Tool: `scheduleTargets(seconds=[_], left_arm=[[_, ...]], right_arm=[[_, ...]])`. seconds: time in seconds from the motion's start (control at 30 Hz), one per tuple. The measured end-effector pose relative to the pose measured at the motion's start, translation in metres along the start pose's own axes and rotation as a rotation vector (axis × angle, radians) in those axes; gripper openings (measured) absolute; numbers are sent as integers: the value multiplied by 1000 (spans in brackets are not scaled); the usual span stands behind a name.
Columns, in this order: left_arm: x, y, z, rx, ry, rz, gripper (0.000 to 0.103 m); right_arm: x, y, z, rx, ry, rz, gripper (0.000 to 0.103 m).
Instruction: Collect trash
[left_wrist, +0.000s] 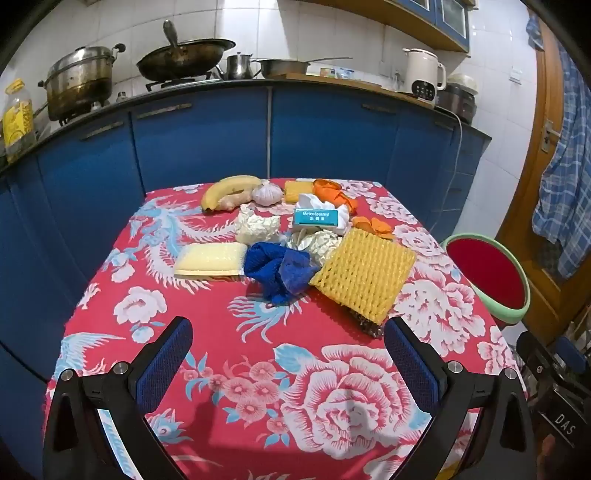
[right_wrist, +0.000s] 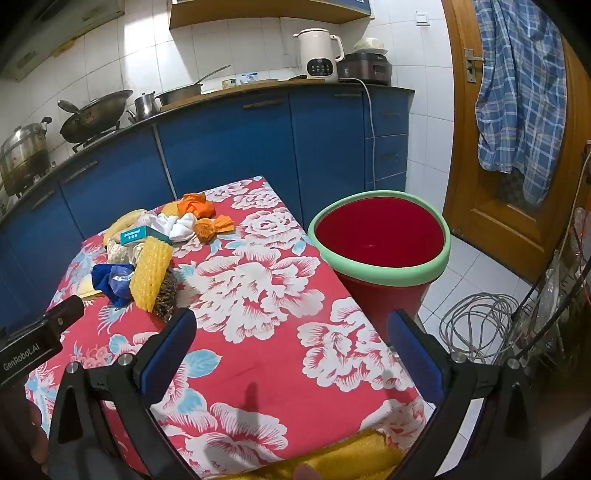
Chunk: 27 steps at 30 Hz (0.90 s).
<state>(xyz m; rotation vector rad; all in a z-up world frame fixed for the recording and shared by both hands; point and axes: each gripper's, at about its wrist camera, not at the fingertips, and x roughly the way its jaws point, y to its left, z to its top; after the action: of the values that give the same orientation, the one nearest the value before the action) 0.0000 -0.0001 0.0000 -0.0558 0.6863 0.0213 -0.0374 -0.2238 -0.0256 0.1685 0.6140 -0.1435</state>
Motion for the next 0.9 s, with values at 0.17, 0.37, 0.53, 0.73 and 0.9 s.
scheduleTargets(seconds=[0.17, 0.37, 0.53, 0.73, 0.9], left_arm=[[0, 0, 0, 0, 0, -1, 103], [0, 0, 0, 0, 3, -4, 103], [-2, -3, 0, 3, 3, -6, 103], [-1, -4, 0, 2, 3, -5, 103], [-1, -3, 1, 1, 4, -6, 103]], right_arm=[[0, 0, 0, 1, 5, 3, 102], [0, 1, -1, 4, 9, 1, 101], [1, 1, 0, 3, 9, -1, 102], [0, 0, 1, 3, 13, 0, 102], [2, 1, -1, 4, 13, 0, 102]])
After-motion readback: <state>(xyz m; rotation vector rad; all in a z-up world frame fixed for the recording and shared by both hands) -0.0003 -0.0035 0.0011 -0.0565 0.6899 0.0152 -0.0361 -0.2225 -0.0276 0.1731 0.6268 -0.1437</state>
